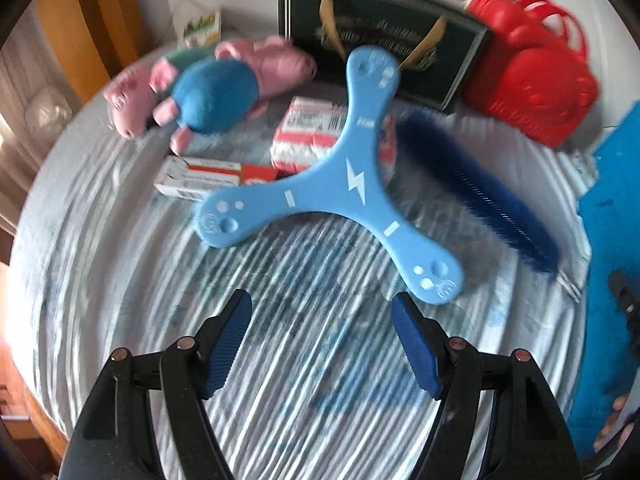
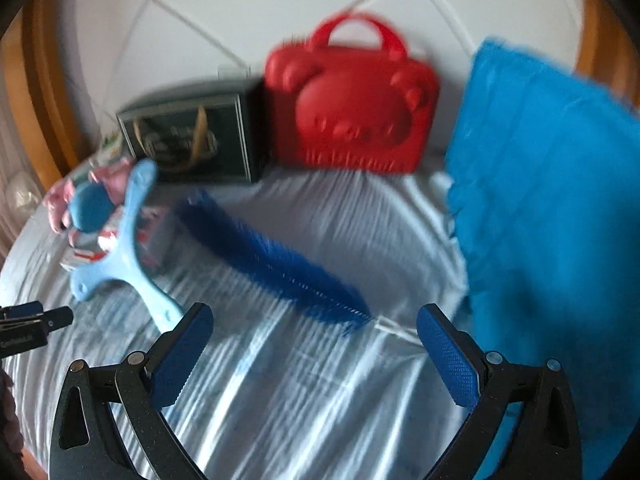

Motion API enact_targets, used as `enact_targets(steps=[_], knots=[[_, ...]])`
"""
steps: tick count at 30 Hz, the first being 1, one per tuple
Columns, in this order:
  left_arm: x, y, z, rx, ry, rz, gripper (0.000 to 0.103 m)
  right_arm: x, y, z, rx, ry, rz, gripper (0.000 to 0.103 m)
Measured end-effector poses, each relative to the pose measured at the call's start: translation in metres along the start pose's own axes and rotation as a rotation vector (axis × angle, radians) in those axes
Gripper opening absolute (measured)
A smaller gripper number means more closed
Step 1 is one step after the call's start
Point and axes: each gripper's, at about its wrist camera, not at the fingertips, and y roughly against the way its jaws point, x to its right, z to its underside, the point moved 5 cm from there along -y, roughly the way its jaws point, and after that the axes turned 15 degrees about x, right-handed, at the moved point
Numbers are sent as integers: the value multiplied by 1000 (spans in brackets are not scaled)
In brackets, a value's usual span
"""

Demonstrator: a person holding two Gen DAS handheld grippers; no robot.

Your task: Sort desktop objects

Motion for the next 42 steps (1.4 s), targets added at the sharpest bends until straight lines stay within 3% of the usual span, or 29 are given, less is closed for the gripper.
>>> enact_targets(steps=[2, 8, 14, 16, 17, 18, 21, 23, 24, 27, 30, 36, 38, 39, 42], knots=[[8, -22, -4, -32, -3, 0, 72, -2, -30, 10, -54, 15, -10, 103], [37, -78, -29, -24, 33, -4, 72, 5, -106, 42, -205, 29, -10, 103], [51, -133, -25, -103, 44, -8, 76, 10, -144, 53, -267, 77, 0, 103], [57, -136, -29, -47, -34, -63, 80, 16, -154, 55, -285, 83, 7, 103], [58, -136, -33, -26, -45, -49, 79, 19, -160, 56, -299, 87, 9, 103], [59, -136, -34, -22, -47, -40, 77, 18, -164, 57, -307, 92, 10, 103], [54, -129, -39, -6, -74, -23, 52, 16, -175, 59, -328, 101, -11, 103], [46, -121, -36, 4, -104, -37, 39, 10, -177, 60, -340, 89, -45, 103], [42, -118, -34, 3, -115, -47, 36, 4, -175, 62, -352, 90, -58, 95], [21, -101, -20, -5, -142, -79, 31, -10, -164, 62, -358, 91, -76, 60], [-3, -83, -3, -23, -143, -104, 31, -27, -146, 66, -381, 98, -118, 49], [-30, -58, 20, -29, -138, -117, 31, -60, -102, 77, -405, 88, -234, 45], [-34, -56, 19, -27, -104, -107, 31, -68, -100, 78, -399, 103, -242, 50], [-35, -57, 18, -28, -85, -96, 31, -71, -101, 78, -403, 111, -242, 58], [-35, -60, 10, -7, -50, -73, 31, -82, -109, 80, -404, 144, -229, 60]])
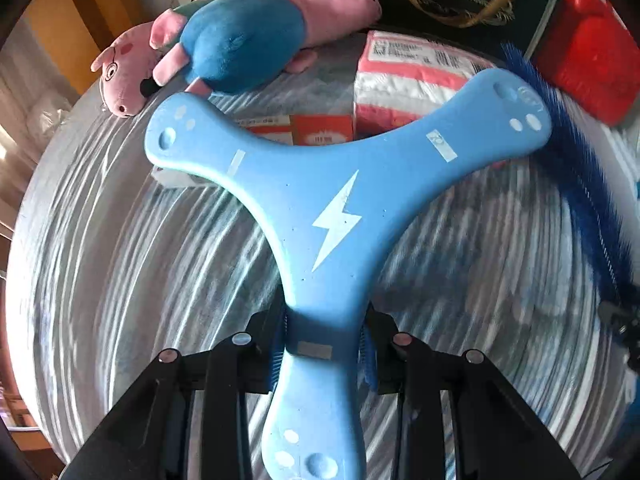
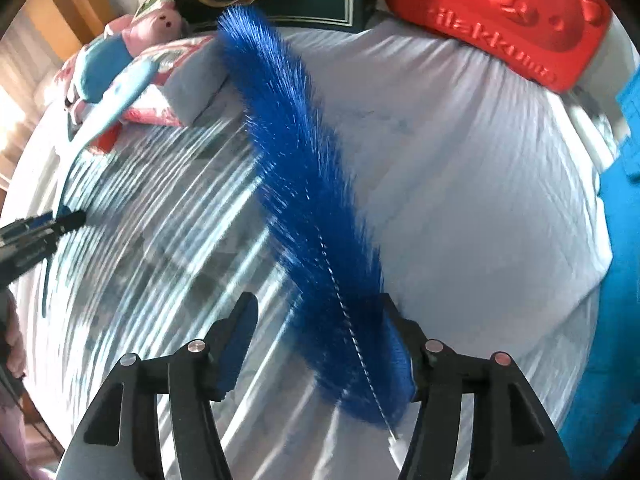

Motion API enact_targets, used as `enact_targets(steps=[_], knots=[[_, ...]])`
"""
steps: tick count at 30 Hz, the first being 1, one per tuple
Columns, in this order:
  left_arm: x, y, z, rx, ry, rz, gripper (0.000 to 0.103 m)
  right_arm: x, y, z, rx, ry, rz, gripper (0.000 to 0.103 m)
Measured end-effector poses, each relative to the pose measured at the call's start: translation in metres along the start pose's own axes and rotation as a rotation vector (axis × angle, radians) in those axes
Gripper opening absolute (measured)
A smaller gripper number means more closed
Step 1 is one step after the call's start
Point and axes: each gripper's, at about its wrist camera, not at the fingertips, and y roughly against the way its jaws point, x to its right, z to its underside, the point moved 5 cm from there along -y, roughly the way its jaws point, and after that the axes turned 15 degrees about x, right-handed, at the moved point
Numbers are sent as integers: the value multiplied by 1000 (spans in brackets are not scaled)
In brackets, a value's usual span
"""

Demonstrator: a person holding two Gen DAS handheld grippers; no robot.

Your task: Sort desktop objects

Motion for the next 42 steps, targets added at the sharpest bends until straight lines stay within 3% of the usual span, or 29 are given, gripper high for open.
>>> enact_targets(steps=[2, 4, 6, 10, 14, 17, 20, 23, 24, 27, 28, 30, 34, 37, 42], knots=[[0, -2, -4, 10, 18, 12, 31, -1, -7, 1, -10, -5, 3, 58], [3, 1, -7, 15, -1, -5, 31, 0, -11, 5, -16, 5, 31, 33], [6, 11, -9, 42, -31, -27, 30, -1, -7, 4, 0, 13, 38, 24], [11, 44, -17, 105, -67, -63, 30, -3, 14, 0, 57, -38, -8, 19], [-11, 88, -25, 177, -73, -82, 29, -9, 54, -5, 147, -100, -72, 15], [3, 115, -16, 247, -108, -100, 29, -17, 82, -8, 211, -93, -84, 5], [-3, 128, -20, 284, -108, -85, 29, -24, 113, -10, 257, -73, -90, 5], [-4, 142, -7, 291, -102, -76, 29, -25, 114, 0, 231, -90, -81, 7], [-7, 145, -3, 287, -106, -80, 29, -24, 113, 4, 223, -100, -76, 14], [-10, 138, 11, 252, -100, -80, 29, -26, 98, 29, 161, -105, -61, 60], [-12, 132, 18, 230, -98, -87, 29, -27, 89, 39, 132, -102, -52, 62], [-15, 127, 32, 197, -96, -97, 29, -27, 72, 58, 79, -108, -40, 60], [-24, 120, 52, 158, -99, -113, 28, -35, 44, 87, 7, -81, 7, 35], [-32, 122, 58, 159, -105, -124, 28, -41, 38, 90, 44, 0, 80, 16], [-43, 122, 68, 147, -87, -102, 28, -43, 54, 85, 96, -47, 51, 14]])
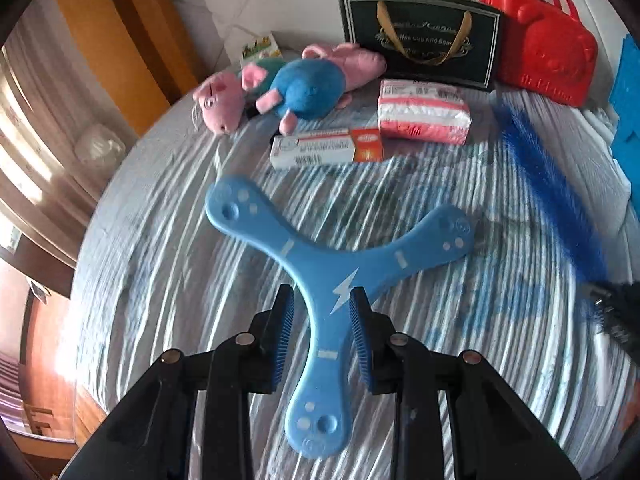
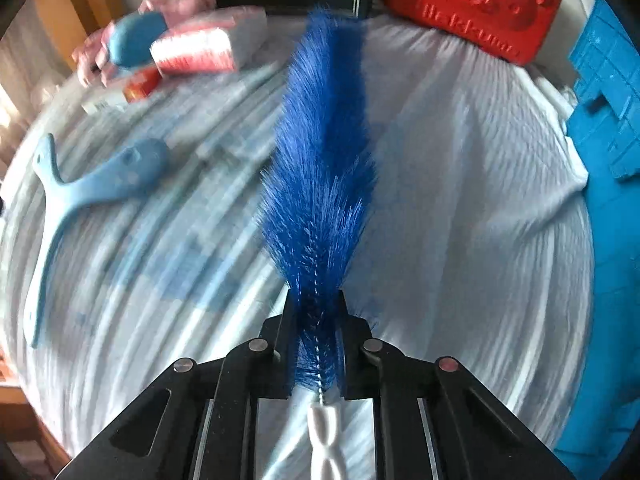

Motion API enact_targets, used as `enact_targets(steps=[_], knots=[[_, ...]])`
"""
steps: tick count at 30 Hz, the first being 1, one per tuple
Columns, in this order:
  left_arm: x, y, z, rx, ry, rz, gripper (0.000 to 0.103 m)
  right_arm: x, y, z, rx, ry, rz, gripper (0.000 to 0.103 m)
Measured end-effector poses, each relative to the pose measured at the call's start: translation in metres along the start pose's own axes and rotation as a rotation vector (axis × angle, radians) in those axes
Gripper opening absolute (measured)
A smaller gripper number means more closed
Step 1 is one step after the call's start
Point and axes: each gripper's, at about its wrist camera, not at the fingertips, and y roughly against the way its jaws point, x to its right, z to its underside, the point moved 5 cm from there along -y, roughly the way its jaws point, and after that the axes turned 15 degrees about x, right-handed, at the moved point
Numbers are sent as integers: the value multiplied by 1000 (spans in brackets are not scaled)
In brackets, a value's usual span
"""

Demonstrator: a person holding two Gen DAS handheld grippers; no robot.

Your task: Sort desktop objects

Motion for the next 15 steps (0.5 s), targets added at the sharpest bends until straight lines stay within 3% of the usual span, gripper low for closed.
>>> enact_targets(steps=[5, 6, 8, 9, 12, 14, 15], knots=[[-10, -17, 13, -73, 140, 157, 30, -5, 32, -7, 44, 5, -27, 14], [-8, -24, 14, -88, 143, 170, 35, -7, 30, -8, 35, 3, -22, 14], [-4, -39, 17, -96, 118, 153, 75, -4, 23, 1, 6, -2, -11, 14], [-3, -48, 19, -100, 96, 119, 81, -4, 17, 7, -16, -16, -9, 14], [-6, -68, 27, -137, 80, 72, 81, -3, 8, 21, -69, -48, -5, 15], [-5, -81, 39, -190, 91, 107, 81, -2, 6, 31, -81, -55, 4, 15], [-4, -88, 45, -211, 93, 117, 88, -2, 7, 32, -72, -56, 7, 16]])
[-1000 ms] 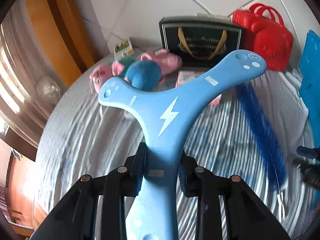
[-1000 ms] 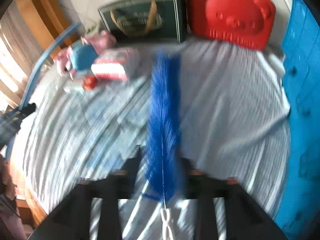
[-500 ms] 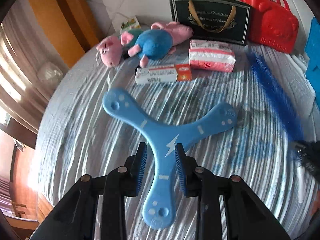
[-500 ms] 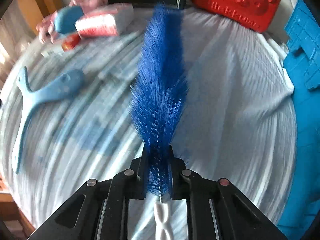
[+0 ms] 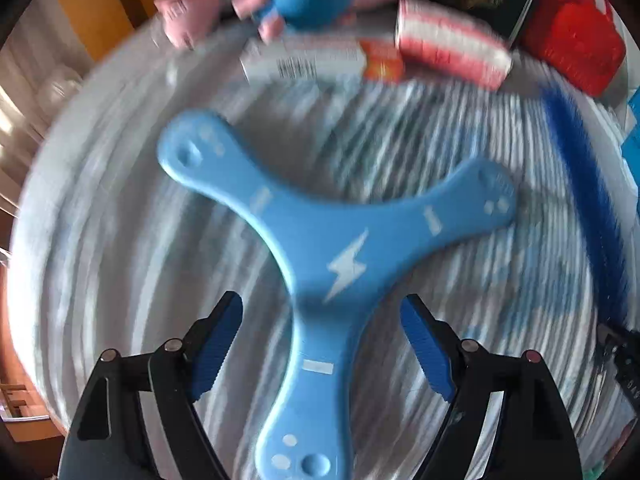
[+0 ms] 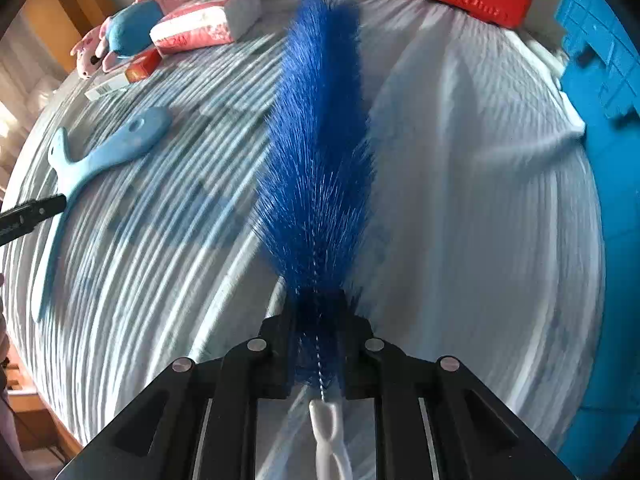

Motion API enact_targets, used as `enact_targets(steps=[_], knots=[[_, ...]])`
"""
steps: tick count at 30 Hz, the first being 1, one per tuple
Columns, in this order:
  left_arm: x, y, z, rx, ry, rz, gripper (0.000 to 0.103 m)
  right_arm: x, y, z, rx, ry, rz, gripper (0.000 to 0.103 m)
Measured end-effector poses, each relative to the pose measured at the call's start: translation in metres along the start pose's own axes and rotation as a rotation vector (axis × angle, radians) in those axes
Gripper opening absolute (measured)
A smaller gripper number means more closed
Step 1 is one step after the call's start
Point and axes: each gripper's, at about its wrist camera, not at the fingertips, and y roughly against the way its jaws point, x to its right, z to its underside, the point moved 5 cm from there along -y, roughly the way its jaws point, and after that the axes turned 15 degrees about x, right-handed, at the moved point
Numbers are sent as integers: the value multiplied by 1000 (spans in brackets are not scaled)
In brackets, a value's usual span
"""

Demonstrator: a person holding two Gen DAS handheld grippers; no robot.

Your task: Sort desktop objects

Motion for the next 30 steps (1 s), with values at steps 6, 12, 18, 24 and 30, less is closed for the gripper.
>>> enact_targets(steps=[6, 12, 18, 24, 30], knots=[[-6, -9, -6, 144, 25, 5, 79, 2, -3, -5, 36, -56, -30, 43], [5, 9, -11, 215, -59, -31, 26, -11, -5, -17, 98, -22, 8, 15], [16, 59, -23, 298, -95, -23, 4, -15, 53, -38, 224, -69, -48, 15], [6, 83, -32, 305, -66, 8, 5, -20, 111, -63, 345, -59, -87, 15], [-13, 57, -18, 182, -23, 88, 68, -10, 122, -60, 356, -69, -72, 16]])
